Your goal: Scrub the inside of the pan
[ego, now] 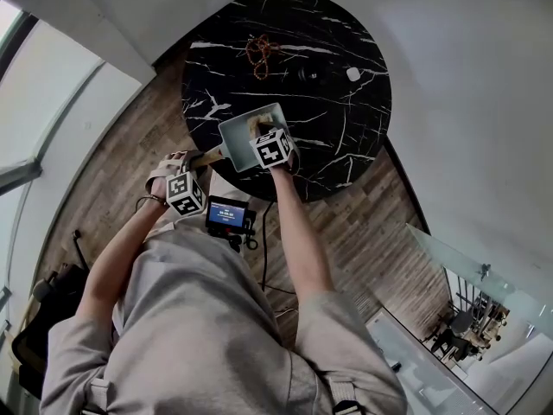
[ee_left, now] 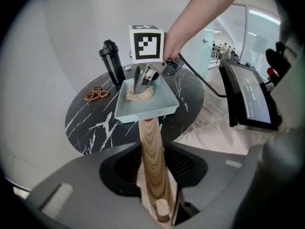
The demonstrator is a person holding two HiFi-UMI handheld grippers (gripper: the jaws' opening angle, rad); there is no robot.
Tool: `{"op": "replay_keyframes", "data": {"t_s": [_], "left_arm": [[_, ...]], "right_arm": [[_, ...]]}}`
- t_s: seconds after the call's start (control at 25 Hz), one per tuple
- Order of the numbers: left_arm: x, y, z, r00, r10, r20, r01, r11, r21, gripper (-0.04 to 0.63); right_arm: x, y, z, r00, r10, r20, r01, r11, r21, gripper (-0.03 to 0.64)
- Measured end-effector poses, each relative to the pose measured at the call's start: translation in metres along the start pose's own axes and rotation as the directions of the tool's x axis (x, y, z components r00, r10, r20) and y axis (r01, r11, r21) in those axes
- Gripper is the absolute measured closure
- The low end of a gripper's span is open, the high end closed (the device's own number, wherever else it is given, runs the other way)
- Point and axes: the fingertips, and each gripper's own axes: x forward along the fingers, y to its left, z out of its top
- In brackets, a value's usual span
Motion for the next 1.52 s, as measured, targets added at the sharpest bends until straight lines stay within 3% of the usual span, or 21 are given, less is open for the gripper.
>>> {"op": "replay_keyframes", "data": {"t_s": [0.32, 0.92, 1.08, 1.2, 1.4, 1.52], "left_arm": [[0.001, 0.000, 0.000, 1.000, 0.007, -0.002, -0.007, 1.000, 0.000, 0.448], [0.002, 0.000, -0.001, 1.000, 0.019, -0.008, -0.019, 1.000, 0.006, 0.449], [0.001, 0.000, 0.000, 1.000, 0.019, -0.012, -0.019, 1.000, 0.007, 0.448], [0.002, 0.001, 0.000, 1.000, 0.020, -0.015, -0.020, 1.000, 0.011, 0.448], [0.001, 0.005, -0.002, 1.000, 0.018, -0.017, -0.018, 1.000, 0.009, 0.453], [0.002, 0.005, -0.002, 1.000, 0.016, -0.014, -0.016, 1.000, 0.009, 0.453]], "right_arm": [[0.000, 0.031, 0.008, 0.998, 0.055, 0.015, -0.055, 0.998, -0.008, 0.597], [0.005, 0.075, 0.021, 0.979, 0.203, 0.033, -0.205, 0.977, 0.061, 0.597], [0.004, 0.078, 0.023, 0.977, 0.210, 0.038, -0.212, 0.973, 0.089, 0.597], [0.005, 0.074, 0.021, 0.969, 0.240, 0.064, -0.247, 0.957, 0.152, 0.598], [-0.008, 0.071, 0.019, 0.932, 0.328, 0.155, -0.358, 0.898, 0.254, 0.598], [-0.025, 0.063, 0.022, 0.936, 0.296, 0.190, -0.332, 0.923, 0.195, 0.598]]}}
